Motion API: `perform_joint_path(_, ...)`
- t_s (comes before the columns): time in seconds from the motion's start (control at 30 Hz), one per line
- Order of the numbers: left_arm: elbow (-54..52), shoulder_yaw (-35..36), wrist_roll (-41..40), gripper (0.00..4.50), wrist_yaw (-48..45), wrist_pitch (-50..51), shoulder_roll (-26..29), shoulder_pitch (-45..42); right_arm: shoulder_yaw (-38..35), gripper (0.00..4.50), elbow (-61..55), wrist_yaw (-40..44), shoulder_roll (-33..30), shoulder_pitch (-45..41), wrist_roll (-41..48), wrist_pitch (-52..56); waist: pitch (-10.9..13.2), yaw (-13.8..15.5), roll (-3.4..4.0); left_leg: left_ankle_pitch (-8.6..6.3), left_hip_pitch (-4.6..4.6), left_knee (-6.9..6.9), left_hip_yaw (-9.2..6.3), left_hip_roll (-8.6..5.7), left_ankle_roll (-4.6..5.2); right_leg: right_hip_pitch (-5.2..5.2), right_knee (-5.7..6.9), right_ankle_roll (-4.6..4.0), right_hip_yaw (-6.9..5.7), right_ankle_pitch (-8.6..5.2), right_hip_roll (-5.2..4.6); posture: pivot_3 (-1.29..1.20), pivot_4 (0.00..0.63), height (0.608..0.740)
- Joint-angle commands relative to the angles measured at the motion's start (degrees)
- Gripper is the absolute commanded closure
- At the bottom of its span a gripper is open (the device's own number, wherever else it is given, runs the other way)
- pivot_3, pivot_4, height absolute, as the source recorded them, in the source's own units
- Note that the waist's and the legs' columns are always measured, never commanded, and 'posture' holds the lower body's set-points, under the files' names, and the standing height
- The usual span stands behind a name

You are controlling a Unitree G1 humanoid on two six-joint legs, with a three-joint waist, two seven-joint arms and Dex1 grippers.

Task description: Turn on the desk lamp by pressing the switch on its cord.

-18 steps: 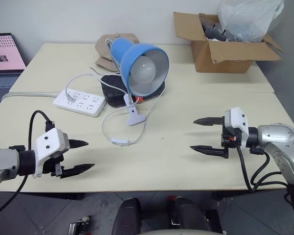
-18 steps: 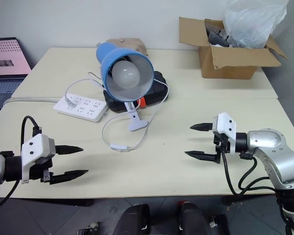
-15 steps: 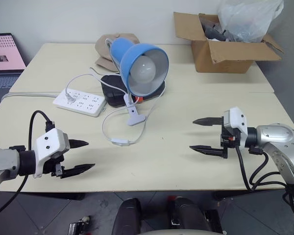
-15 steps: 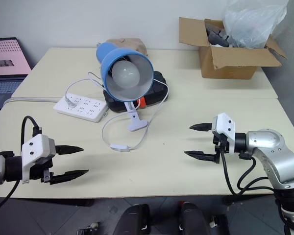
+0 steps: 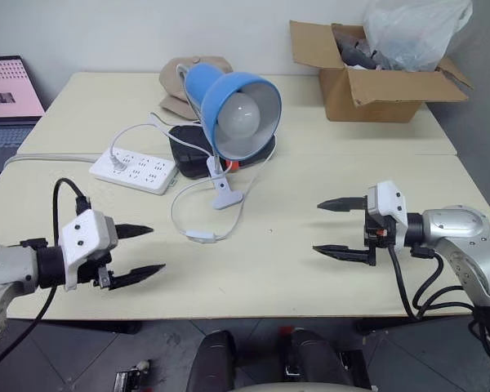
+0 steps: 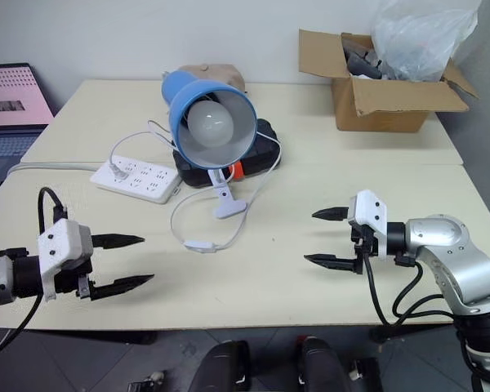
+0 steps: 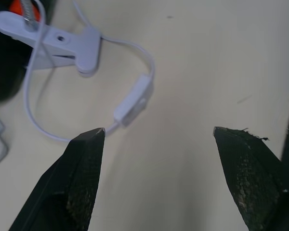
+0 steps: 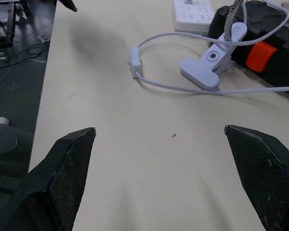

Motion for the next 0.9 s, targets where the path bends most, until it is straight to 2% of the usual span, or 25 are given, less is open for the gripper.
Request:
perform_joint_path(0.03, 4.4, -3.0, 6.9, 0.0, -1.1, -8.3, 2.2, 0.3, -0.3, 0.0, -2.4, -0.8, 0.3, -1.2, 0.1, 0.6, 0.0, 0.0, 0.0, 0.0, 0.01, 0.01, 0.0, 0.0, 0.0, 0.01, 0.0, 0.0, 0.0, 0.0, 0.0, 0.0, 0.15, 0.74)
perform_joint_path(0.1, 7.5, -5.8, 8.9, 0.0, -2.4, -12.3, 2.5, -1.3, 0.4, 0.0, -2.8, -1.1, 0.3, -0.8, -0.7, 0.4, 0.0, 0.1, 0.0, 0.0, 0.0, 0.03, 0.01, -0.01, 0.0, 0.01, 0.0, 0.0, 0.0, 0.0, -0.01, 0.0, 0.15, 0.74)
perform_joint_path(0.3, 14.2, -14.6, 11.7, 0.0, -2.9, -15.4, 0.6, -10.9, 1.2, 0.0, -5.1, -2.9, 0.3, 0.4, -1.0, 2.3, 0.0, 0.4, -0.02, 0.0, -0.04, 0.18, -0.04, 0.0, 0.0, 0.06, 0.03, 0.01, -0.03, 0.01, -0.01, 0.0, 0.15, 0.74)
perform_joint_path(0.53, 23.8, -24.3, 16.6, 0.0, -4.6, -21.5, -3.1, -21.1, 1.2, 0.0, -7.9, -4.5, 0.2, 2.1, -1.0, 3.3, 0.0, 0.2, -0.03, -0.01, -0.1, 0.47, -0.04, 0.01, 0.02, 0.14, 0.06, 0.12, -0.02, 0.08, -0.01, 0.0, 0.15, 0.74)
perform_joint_path(0.9, 38.5, -31.1, 21.0, 0.0, -5.5, -28.7, -8.7, -33.2, 0.5, 0.0, -10.9, -6.4, -0.1, 4.2, -0.5, 4.7, 0.0, 0.3, -0.07, -0.01, -0.15, 0.65, -0.11, -0.01, 0.03, 0.2, 0.11, 0.21, -0.03, 0.13, 0.02, 0.0, 0.15, 0.74)
